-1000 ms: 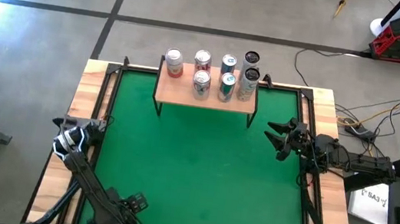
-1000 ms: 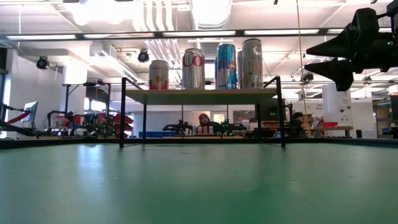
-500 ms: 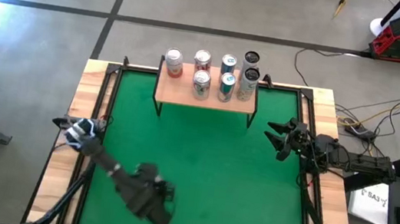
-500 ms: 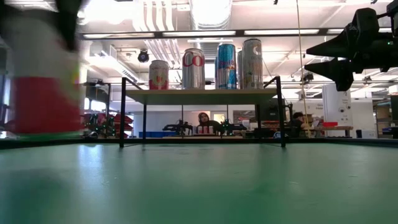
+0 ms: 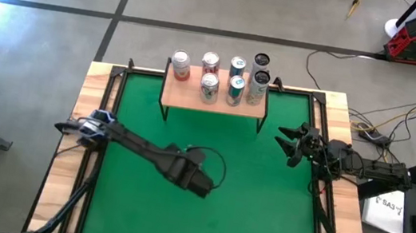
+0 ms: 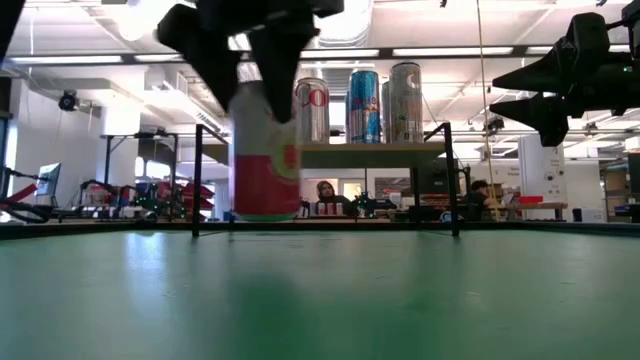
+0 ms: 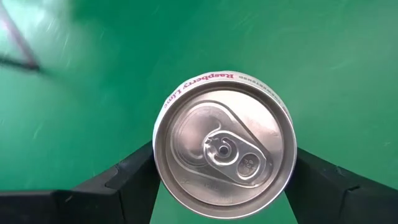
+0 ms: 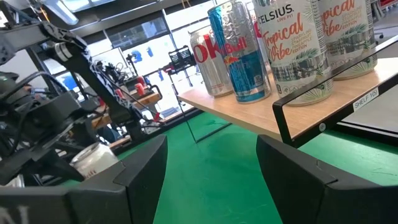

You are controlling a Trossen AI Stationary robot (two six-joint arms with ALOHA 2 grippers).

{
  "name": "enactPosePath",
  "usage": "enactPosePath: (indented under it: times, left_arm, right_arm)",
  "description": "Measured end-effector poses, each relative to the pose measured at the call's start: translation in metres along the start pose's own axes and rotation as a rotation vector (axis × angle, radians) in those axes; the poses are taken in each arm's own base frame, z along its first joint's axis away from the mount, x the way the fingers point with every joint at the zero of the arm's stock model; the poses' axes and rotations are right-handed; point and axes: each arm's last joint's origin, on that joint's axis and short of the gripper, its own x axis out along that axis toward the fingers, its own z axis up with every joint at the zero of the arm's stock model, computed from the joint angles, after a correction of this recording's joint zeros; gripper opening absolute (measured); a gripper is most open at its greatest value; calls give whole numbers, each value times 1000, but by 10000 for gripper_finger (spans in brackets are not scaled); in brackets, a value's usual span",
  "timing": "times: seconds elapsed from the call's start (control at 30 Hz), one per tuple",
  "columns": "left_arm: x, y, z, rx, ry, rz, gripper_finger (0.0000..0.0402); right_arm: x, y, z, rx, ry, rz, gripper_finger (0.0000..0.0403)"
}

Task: Place canned beverage on shelf
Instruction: Put the pink-white soda can on the shelf aligned with the other pink-white soda can

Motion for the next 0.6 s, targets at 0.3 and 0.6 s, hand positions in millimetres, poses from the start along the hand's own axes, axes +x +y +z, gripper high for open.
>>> enactPosePath:
  times: [0.3,0.6]
  left_arm:
    - [17,4,41,273,-37,-75,267]
    - [27,3,71,630,-46,-275,267]
  right_arm:
    - [0,0,0,0,0,0,238]
    - [0,0,0,0,0,0,238]
